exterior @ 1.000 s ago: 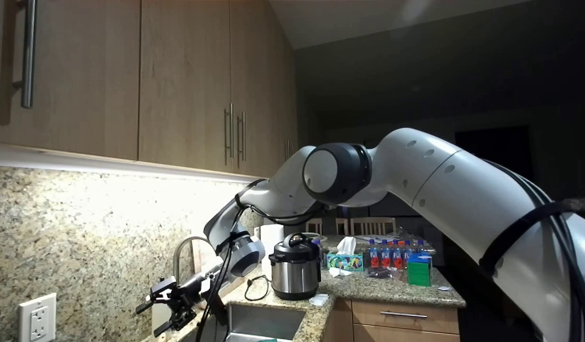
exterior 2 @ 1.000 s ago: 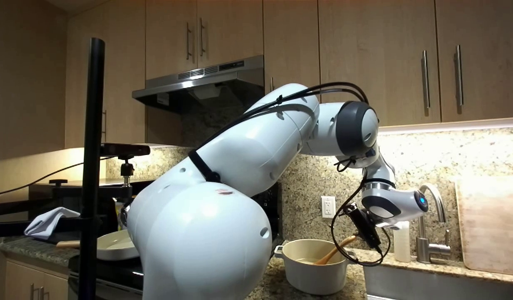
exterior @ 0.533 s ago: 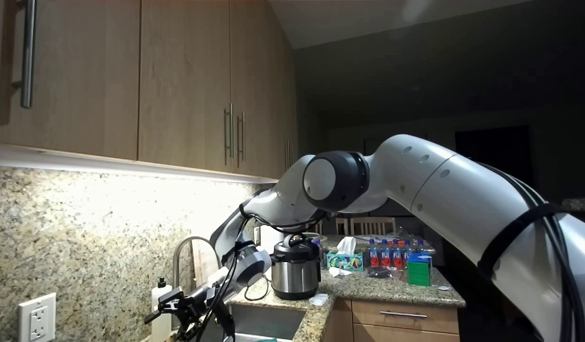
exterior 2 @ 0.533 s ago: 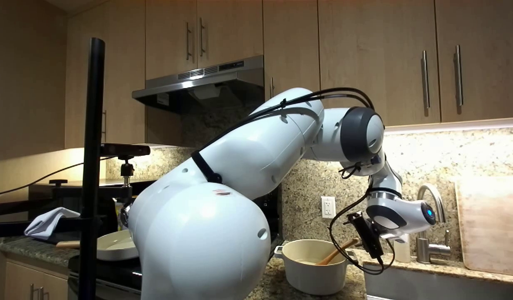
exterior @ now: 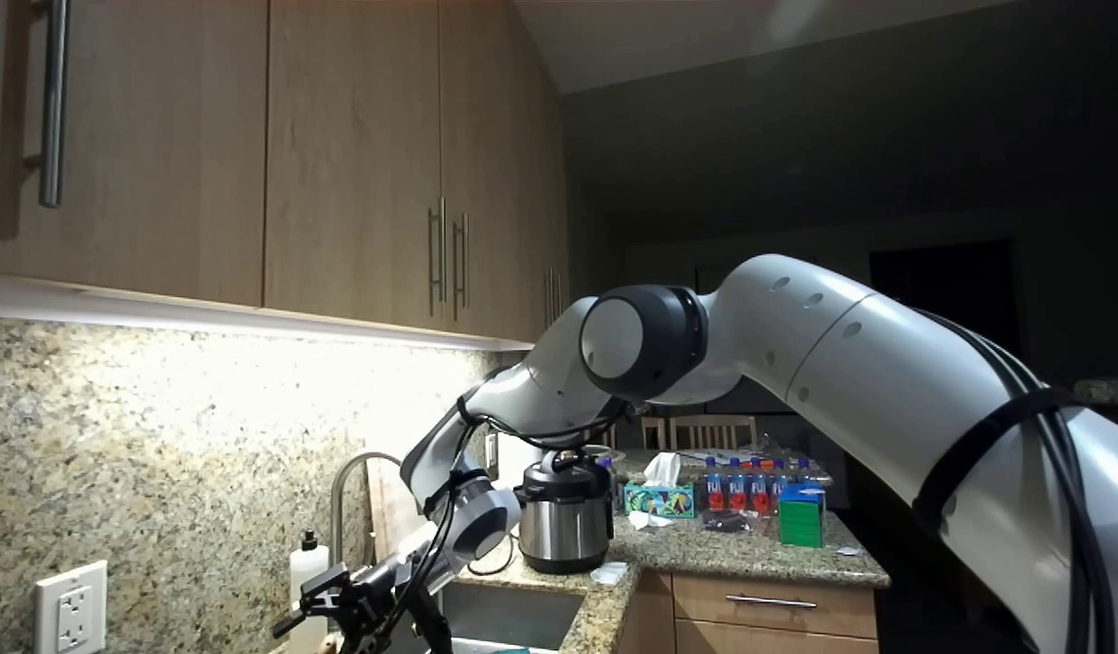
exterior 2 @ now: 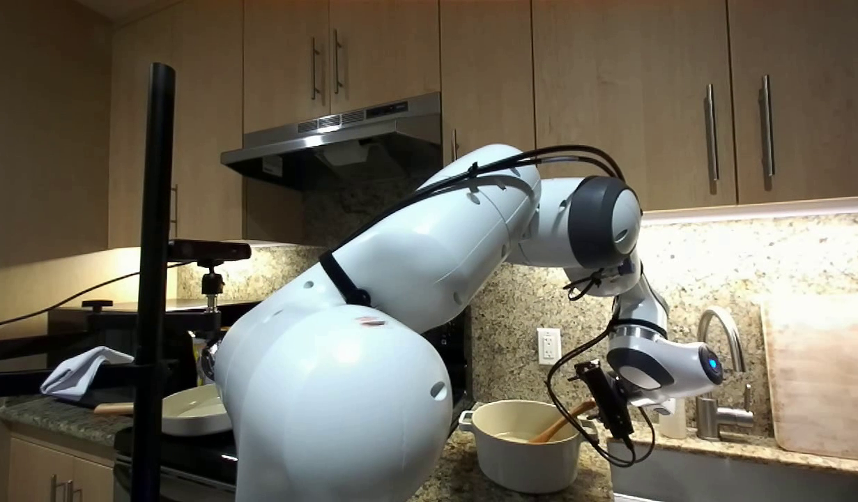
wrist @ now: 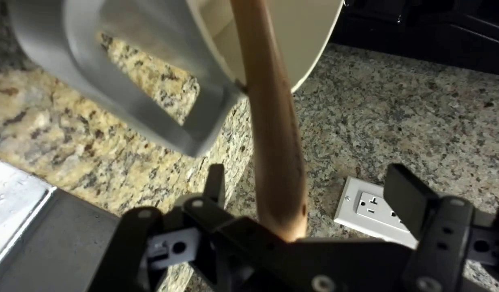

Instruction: Use the cooking stick to stir the contents in the white pot

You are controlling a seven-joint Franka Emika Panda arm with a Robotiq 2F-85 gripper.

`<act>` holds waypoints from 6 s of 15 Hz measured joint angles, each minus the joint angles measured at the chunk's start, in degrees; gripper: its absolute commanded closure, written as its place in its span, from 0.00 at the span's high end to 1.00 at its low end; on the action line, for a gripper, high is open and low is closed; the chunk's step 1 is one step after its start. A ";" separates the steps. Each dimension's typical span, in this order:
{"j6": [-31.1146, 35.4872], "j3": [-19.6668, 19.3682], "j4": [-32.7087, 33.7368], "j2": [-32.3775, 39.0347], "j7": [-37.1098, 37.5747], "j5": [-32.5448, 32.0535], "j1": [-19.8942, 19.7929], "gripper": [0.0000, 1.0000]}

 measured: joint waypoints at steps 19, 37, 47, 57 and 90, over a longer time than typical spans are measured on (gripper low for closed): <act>2.53 -2.57 -17.19 -9.23 -14.57 17.71 0.29 0.62; 5.66 -5.45 -26.05 -18.72 -23.25 23.56 4.73 0.06; 33.09 -4.96 -28.68 -24.94 -24.73 42.15 13.19 0.06; 56.83 -7.01 -26.12 -29.37 -26.37 51.08 18.26 0.06; 58.82 -32.25 -24.69 -19.56 -9.08 51.51 45.29 0.06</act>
